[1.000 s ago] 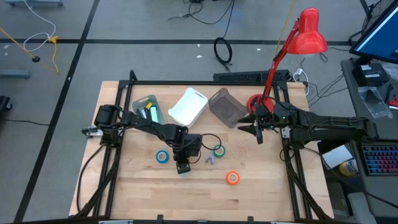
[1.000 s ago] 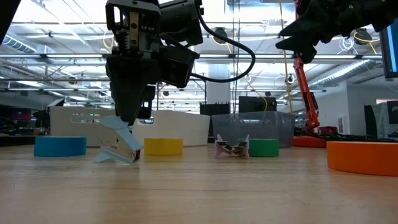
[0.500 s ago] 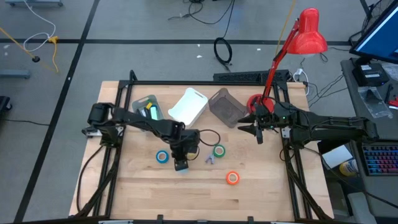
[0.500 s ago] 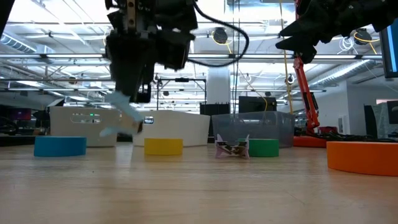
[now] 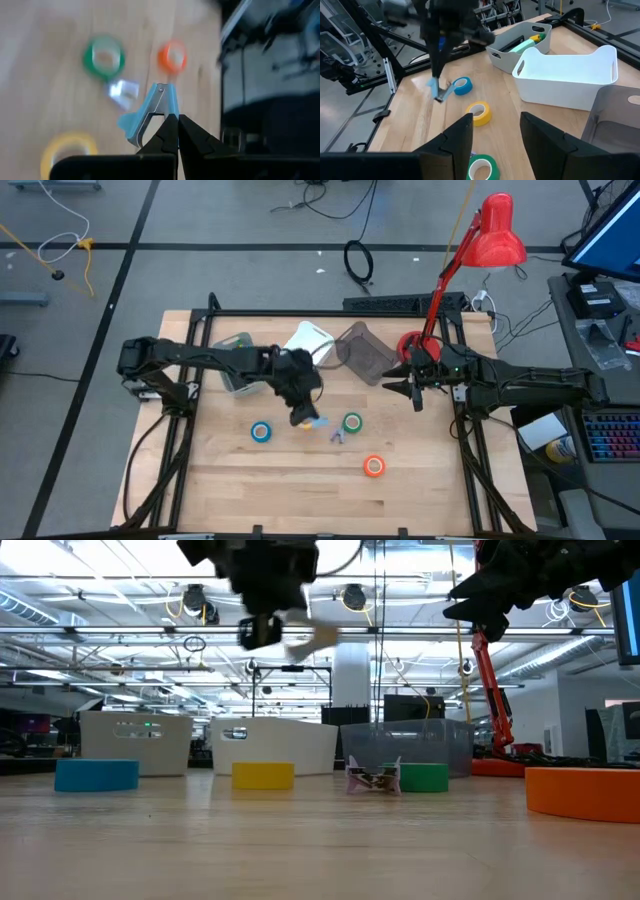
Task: Pick and place Stapler, Stapler remover, tape
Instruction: Put the blue staple remover into the black bin
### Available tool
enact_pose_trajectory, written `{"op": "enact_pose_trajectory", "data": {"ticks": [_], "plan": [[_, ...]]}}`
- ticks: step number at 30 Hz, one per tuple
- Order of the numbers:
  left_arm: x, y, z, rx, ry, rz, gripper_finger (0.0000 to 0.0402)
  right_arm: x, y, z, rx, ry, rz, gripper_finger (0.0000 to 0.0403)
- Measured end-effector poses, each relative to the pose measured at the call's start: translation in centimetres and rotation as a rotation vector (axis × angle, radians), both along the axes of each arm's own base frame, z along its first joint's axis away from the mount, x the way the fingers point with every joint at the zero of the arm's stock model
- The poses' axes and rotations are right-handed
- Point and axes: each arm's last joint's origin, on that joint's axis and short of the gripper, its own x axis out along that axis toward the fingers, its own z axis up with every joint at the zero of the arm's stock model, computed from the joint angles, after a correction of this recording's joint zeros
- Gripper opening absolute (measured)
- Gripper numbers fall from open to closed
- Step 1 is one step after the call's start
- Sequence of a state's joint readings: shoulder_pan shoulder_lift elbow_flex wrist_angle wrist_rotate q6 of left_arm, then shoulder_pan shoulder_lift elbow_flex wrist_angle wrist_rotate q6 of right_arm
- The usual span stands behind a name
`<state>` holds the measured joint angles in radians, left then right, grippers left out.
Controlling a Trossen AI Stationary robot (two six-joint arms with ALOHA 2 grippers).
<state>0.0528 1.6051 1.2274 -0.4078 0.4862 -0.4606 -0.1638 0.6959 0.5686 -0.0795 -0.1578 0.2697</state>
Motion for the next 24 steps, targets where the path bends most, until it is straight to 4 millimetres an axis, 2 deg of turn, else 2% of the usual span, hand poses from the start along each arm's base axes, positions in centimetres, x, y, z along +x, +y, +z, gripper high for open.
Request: {"op": "enact_pose_trajectory", "data": {"ticks": [7,12,16,24], "plan": [[1.5,2.8,2.4,0.068,-0.296,0.156,0.0000,0.0,0.0,0.0,0.041,0.000,-0.012,0.0157],[1.8,5.4,3.3,0.209,-0.399,0.378,0.0000,0.0,0.0,0.0,0.041,-0.001,-0.012,0.0157],[2.0,7.0,4.8,0.266,-0.544,0.534,0.0000,0.0,0.0,0.1,0.033,-0.014,-0.013,0.0157],[2.1,7.4,7.3,0.294,-0.795,0.644,0.0000,0.8,-0.7,2.2,-0.101,-0.232,-0.182,0.0157]]}}
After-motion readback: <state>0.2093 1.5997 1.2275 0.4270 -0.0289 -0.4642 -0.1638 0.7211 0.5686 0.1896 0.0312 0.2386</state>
